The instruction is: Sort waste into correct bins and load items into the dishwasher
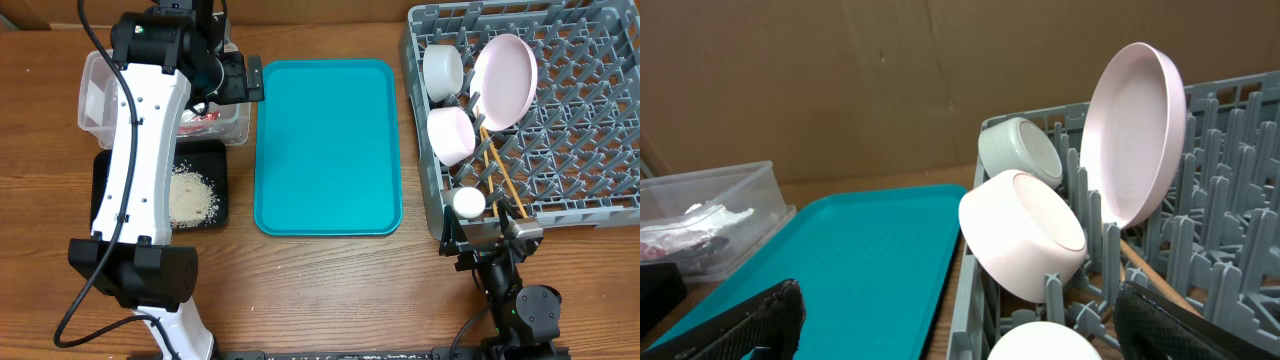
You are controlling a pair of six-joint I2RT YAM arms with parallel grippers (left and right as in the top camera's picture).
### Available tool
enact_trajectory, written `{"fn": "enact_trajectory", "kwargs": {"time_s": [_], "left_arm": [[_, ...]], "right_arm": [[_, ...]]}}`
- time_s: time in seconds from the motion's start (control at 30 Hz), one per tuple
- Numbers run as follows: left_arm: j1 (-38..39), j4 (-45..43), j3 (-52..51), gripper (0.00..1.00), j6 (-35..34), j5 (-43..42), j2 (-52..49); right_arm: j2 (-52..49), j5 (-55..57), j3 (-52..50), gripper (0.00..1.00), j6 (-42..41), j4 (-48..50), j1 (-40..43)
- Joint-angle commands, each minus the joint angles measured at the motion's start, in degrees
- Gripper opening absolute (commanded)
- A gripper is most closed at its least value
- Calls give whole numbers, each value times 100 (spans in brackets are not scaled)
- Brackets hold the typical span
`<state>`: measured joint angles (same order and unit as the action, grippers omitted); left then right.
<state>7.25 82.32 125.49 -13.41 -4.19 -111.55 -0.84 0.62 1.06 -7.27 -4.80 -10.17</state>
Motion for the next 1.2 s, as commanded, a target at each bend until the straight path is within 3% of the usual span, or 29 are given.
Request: {"fn": "enact_trajectory", "kwargs": {"time_s": [0.0, 0.77, 0.9, 1.03, 1.17], "left_arm": [[-11, -7, 2, 100, -57, 33, 55], [0, -7, 2, 100, -55, 28, 55], [31, -118, 2, 100, 118, 409, 223], [136, -1539, -413, 100, 323, 225, 728], [382, -3700, -1875, 100, 907, 17, 1633]], "right_arm": [[68, -15, -59, 100, -22, 2, -37], [68, -13, -59, 100, -22, 2, -37], [68, -13, -59, 100, -22, 2, -37], [68, -15, -59, 100, -22, 0, -37], [68, -15, -59, 100, -22, 0, -37]]}}
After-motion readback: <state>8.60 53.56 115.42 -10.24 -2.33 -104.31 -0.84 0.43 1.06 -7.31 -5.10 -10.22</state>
